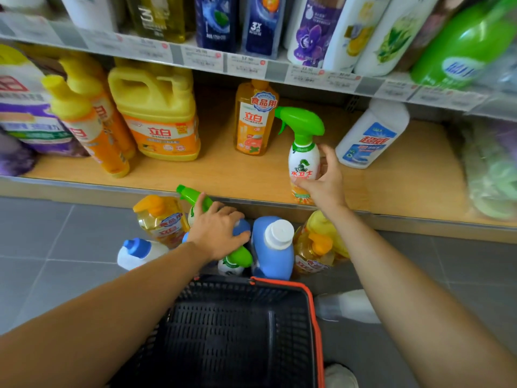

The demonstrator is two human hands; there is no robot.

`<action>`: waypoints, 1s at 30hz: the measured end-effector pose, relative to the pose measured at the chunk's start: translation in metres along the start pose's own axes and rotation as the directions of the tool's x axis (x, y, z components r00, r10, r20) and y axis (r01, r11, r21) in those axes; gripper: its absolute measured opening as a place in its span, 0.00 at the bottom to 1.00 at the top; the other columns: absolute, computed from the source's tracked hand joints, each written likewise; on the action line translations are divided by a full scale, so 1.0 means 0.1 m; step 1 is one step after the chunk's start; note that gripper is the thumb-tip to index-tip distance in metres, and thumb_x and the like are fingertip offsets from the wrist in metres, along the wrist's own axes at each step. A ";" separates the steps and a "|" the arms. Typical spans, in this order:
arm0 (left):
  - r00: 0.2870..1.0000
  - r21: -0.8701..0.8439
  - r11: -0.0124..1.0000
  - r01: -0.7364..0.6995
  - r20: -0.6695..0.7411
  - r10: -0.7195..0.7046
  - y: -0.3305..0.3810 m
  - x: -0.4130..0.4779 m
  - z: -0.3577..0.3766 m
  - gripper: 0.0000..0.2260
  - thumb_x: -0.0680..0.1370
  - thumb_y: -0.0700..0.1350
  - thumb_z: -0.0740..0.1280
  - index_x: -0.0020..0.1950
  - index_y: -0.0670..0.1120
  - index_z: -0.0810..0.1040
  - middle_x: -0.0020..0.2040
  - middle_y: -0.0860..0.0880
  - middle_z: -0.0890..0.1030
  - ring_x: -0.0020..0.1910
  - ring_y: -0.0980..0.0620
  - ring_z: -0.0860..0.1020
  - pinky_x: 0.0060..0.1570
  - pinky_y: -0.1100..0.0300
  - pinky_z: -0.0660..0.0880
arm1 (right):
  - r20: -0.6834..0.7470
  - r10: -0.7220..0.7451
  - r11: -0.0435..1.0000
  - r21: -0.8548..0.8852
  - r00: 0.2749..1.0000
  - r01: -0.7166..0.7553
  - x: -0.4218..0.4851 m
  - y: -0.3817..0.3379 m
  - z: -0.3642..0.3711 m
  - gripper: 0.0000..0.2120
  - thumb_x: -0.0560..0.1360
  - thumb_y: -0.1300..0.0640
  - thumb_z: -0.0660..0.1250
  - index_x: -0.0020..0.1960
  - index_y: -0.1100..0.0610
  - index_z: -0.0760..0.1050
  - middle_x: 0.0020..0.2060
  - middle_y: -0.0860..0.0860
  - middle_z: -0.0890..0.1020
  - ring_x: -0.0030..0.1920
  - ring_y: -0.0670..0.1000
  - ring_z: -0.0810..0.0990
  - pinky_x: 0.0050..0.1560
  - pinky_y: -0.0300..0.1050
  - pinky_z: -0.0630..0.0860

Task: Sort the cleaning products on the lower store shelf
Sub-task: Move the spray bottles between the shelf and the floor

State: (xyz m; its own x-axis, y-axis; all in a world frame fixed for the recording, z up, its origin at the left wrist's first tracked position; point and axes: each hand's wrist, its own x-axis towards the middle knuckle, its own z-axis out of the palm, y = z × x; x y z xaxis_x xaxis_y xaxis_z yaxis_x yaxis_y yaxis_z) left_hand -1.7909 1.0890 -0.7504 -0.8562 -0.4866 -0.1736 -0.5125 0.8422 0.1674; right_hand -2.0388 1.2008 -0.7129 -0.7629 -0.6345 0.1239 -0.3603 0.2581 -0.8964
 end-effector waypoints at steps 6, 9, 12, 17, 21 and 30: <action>0.993 -0.411 0.912 0.018 -0.103 -0.066 -0.03 -0.11 -0.65 0.19 0.79 0.58 0.67 0.68 0.54 0.77 0.66 0.52 0.81 0.64 0.47 0.77 0.60 0.52 0.75 | 0.185 -0.065 0.990 -0.112 0.980 0.087 -0.22 -0.50 -0.30 0.46 0.61 0.64 0.83 0.74 0.55 0.67 0.64 0.52 0.76 0.62 0.49 0.76 0.57 0.37 0.77; 0.989 -0.649 0.760 -0.019 -0.126 -0.082 0.01 -0.21 -1.06 0.15 0.80 0.50 0.69 0.66 0.50 0.79 0.56 0.50 0.83 0.54 0.48 0.81 0.56 0.52 0.77 | 0.248 -0.066 0.989 -0.113 0.967 0.096 -0.43 -0.82 -0.45 0.44 0.61 0.64 0.84 0.73 0.55 0.67 0.62 0.50 0.77 0.62 0.51 0.78 0.56 0.34 0.76; 0.975 -0.832 0.546 -0.099 -0.190 -0.112 0.09 -0.39 -1.42 0.15 0.80 0.43 0.69 0.67 0.49 0.76 0.53 0.48 0.82 0.48 0.50 0.78 0.51 0.54 0.75 | 0.286 -0.045 0.994 -0.083 0.957 0.072 -0.73 -1.13 -0.57 0.44 0.62 0.62 0.84 0.73 0.55 0.68 0.60 0.52 0.79 0.57 0.50 0.79 0.50 0.32 0.76; 0.976 -0.949 0.236 -0.209 -0.218 -0.013 0.24 -0.80 -1.85 0.13 0.84 0.42 0.64 0.65 0.56 0.74 0.56 0.49 0.81 0.49 0.52 0.82 0.48 0.59 0.79 | 0.357 -0.002 0.996 0.086 0.934 -0.030 -1.34 -1.49 -0.70 0.42 0.61 0.63 0.84 0.70 0.49 0.71 0.56 0.53 0.84 0.54 0.50 0.83 0.52 0.44 0.81; 0.965 -0.960 0.109 -0.257 -0.262 -0.025 0.27 -1.05 -1.97 0.09 0.83 0.42 0.64 0.61 0.50 0.80 0.46 0.52 0.85 0.43 0.54 0.83 0.45 0.61 0.79 | 0.427 0.047 0.956 0.244 0.903 -0.165 -1.75 -1.53 -0.68 0.43 0.61 0.66 0.83 0.71 0.49 0.71 0.55 0.54 0.85 0.54 0.50 0.84 0.49 0.47 0.82; 0.973 -0.977 0.023 -0.213 -0.214 -0.088 0.22 -1.21 -1.97 0.08 0.75 0.43 0.70 0.54 0.45 0.82 0.36 0.52 0.84 0.34 0.56 0.81 0.37 0.66 0.76 | 0.395 0.011 0.966 0.234 0.919 -0.112 -1.97 -1.47 -0.49 0.40 0.62 0.67 0.82 0.67 0.44 0.71 0.59 0.43 0.83 0.59 0.46 0.82 0.52 0.41 0.80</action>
State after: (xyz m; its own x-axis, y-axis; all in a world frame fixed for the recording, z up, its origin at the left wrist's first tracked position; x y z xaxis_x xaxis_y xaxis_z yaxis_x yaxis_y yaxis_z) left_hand -1.7112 1.1212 -0.5344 -0.8015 -0.5976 0.0243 0.1071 -0.1035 0.9888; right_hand -1.8622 1.3237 -0.5847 -0.4925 -0.8679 -0.0640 -0.1371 0.1501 -0.9791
